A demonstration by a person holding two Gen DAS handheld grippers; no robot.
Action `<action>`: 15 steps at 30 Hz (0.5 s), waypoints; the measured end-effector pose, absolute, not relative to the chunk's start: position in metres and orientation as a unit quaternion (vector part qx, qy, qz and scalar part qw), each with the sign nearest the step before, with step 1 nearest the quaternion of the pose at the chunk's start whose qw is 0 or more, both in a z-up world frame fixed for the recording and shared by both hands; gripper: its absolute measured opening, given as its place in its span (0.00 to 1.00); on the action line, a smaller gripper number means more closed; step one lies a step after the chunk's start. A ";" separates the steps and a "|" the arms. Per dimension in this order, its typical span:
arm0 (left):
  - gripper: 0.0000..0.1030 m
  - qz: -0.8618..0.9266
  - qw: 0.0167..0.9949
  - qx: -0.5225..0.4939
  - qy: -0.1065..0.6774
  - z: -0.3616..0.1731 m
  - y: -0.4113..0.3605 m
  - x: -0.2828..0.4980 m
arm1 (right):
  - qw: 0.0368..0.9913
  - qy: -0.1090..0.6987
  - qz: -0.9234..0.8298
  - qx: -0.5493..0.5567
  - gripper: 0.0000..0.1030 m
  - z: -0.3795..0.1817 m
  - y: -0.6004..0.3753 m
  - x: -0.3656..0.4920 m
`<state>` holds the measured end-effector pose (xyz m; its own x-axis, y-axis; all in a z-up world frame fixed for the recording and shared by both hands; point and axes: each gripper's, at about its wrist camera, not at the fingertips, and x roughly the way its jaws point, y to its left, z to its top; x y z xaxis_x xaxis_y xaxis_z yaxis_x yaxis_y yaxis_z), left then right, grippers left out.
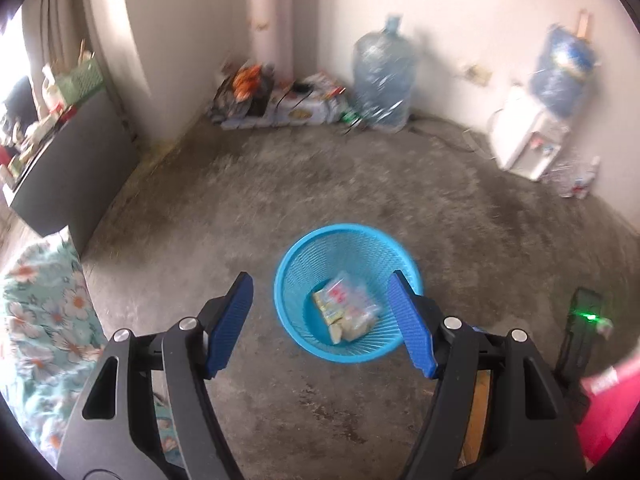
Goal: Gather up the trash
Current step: 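Move both open tools back toward the bed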
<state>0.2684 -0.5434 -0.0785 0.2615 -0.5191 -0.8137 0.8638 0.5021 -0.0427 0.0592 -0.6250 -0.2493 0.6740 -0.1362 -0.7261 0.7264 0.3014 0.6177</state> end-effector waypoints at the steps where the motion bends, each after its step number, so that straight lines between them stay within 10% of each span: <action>1: 0.64 -0.462 0.764 0.208 0.399 -0.065 -0.532 0.261 | 0.766 0.281 -0.286 0.503 0.37 -0.235 -0.614 0.055; 15: 0.78 -0.516 0.796 0.119 0.293 0.096 -0.286 0.175 | 0.909 0.200 -0.251 0.265 0.91 -0.047 -0.467 0.033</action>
<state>0.1750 -0.2859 0.0962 0.2966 -0.7519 -0.5888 0.8910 0.4398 -0.1129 0.0332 -0.4674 -0.0466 0.7948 -0.3499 -0.4958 0.5615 0.7339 0.3822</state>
